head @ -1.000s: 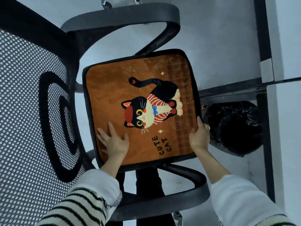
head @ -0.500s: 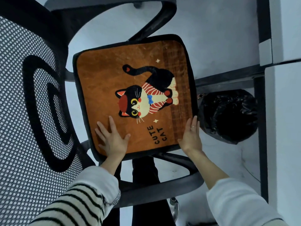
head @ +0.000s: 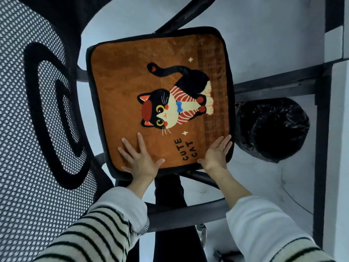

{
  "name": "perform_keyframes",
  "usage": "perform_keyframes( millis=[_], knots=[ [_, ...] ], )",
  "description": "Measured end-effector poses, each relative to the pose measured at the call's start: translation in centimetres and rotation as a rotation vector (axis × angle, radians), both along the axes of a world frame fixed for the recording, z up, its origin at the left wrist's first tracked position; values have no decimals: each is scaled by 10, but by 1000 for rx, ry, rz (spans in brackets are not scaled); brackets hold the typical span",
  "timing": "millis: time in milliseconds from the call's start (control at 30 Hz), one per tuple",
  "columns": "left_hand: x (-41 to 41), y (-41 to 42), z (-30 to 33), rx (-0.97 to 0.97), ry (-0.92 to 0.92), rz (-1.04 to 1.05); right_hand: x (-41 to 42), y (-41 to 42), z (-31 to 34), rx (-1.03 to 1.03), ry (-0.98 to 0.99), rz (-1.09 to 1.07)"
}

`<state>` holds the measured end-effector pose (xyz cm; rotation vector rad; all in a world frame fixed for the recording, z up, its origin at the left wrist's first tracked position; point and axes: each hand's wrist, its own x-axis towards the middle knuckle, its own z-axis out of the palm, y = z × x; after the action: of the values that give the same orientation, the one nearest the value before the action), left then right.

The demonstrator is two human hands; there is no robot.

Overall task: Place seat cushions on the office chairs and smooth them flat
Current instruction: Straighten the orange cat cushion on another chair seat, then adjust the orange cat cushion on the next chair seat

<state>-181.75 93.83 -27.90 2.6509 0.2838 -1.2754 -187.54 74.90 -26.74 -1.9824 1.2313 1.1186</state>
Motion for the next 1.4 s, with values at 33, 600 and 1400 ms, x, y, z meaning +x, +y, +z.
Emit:
perform_keyframes(
  millis=[33, 600, 1400],
  knots=[
    [2, 0, 0, 8, 4, 0, -1, -2, 1, 9, -17, -6],
    [151, -24, 202, -300, 79, -543, 87, 15, 179, 129, -240, 100],
    [340, 246, 529, -923, -698, -557, 280, 257, 505, 124, -1152, -226]
  ],
)
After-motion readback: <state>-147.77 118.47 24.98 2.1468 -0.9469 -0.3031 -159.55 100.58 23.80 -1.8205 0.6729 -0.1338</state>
